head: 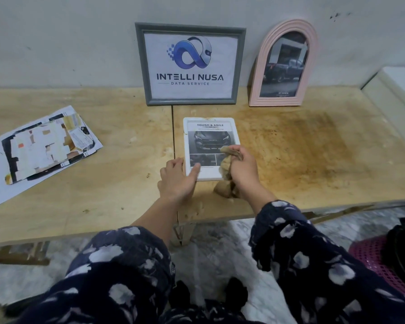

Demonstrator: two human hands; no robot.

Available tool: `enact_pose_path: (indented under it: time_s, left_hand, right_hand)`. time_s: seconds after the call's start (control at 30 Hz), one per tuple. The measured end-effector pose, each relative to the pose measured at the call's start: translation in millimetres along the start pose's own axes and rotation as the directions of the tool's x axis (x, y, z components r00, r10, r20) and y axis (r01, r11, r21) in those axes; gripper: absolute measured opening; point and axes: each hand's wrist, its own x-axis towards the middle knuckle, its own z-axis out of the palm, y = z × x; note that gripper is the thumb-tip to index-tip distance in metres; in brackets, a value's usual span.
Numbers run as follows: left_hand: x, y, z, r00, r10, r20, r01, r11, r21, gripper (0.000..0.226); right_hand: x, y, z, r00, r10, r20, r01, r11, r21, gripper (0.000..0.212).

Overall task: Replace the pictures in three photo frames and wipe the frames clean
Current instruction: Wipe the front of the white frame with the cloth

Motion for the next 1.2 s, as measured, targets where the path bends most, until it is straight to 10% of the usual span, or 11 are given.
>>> enact_pose_path:
  time_s: [0.2,0.63,1.2]
  left_hand:
    - [-27.3,16.4,47.1,0.912,0.02,-0.41,-0.014,1.0,0.017,0.104]
    - [-19.7,32.2,70.0,0.92,-0.054,-0.388,0.141,0.97,0.199,0.119]
    - [-12.0,29.8,71.7,0.92,-0.013,-0.392,0.121,0.96,0.254,0.119]
  right_hand:
    - [39.4,-28.1,-44.2,0.999,0.01,-0.047,-0.024,0.945,-0.328,0.041]
    - [120.0,-43.4,-34.8,0.972,-0.206,0.113,0.221,0.634,-0.741,0.038]
    - [138.9,-5.9,-8.8,0.839,-0.246,0.485,0.54,0.264,-0.799,0.052]
